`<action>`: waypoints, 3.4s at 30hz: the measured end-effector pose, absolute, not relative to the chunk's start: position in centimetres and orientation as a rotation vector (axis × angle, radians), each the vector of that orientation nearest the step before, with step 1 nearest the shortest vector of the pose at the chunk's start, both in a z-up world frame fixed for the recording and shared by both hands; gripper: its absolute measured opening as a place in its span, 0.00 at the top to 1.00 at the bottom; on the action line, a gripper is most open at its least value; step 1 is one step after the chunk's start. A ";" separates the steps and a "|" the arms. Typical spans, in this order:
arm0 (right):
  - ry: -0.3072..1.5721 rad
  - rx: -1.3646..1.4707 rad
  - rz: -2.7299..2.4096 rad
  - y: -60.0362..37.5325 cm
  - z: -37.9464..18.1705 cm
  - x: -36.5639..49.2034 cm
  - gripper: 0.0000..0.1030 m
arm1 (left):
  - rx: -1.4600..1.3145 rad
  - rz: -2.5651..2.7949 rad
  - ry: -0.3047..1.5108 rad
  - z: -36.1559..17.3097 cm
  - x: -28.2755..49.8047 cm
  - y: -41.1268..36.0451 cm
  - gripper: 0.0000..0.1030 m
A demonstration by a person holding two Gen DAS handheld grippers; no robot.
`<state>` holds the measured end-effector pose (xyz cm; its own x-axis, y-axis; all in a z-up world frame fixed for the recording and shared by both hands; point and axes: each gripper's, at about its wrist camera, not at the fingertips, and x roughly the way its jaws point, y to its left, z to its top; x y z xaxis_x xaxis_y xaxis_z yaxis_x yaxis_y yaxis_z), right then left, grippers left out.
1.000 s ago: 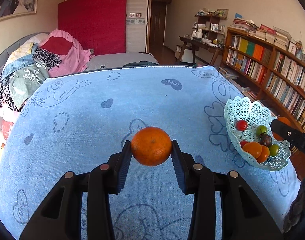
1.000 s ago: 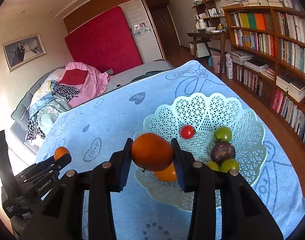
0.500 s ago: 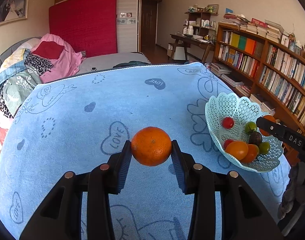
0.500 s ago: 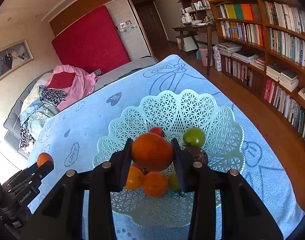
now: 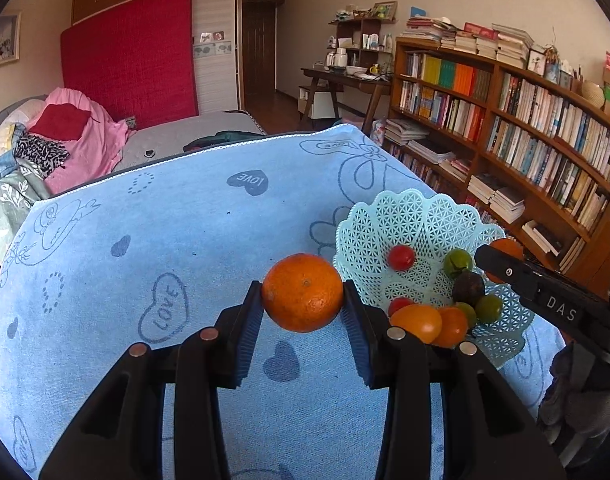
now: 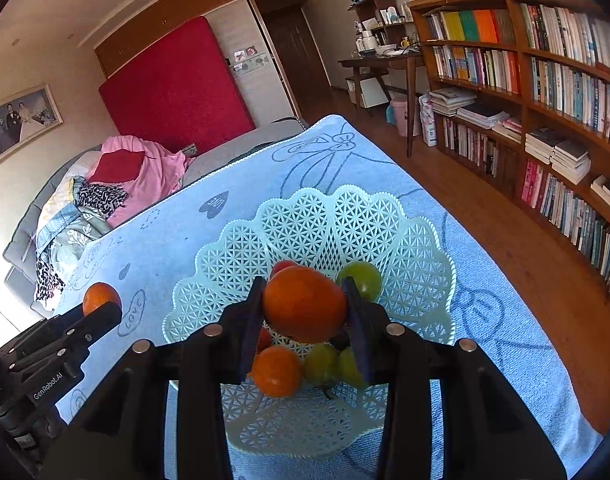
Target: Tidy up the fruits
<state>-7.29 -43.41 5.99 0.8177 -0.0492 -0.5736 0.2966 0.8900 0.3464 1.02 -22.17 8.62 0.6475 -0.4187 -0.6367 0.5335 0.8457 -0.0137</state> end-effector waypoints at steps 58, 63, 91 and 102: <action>0.488 0.464 -0.216 -44.6 8.5 -10.6 0.03 | 0.253 -0.466 0.600 8.3 -0.3 -22.6 0.08; 0.501 0.442 -0.229 -44.4 8.5 -11.5 0.03 | 0.243 -0.441 0.592 8.5 -0.4 -21.8 0.08; 0.602 0.186 -0.201 -38.1 7.8 -14.0 0.03 | 0.314 -0.341 0.459 9.9 -4.3 -19.6 0.08; 0.614 0.179 -0.214 -37.6 7.7 -14.0 0.03 | 0.324 -0.327 0.461 9.6 -4.7 -19.2 0.05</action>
<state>-13.99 -37.55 7.74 0.7966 -0.1450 -0.5868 0.2507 0.9627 0.1023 -4.71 -19.22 9.62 0.8459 -0.2325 -0.4800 0.3767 0.8976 0.2290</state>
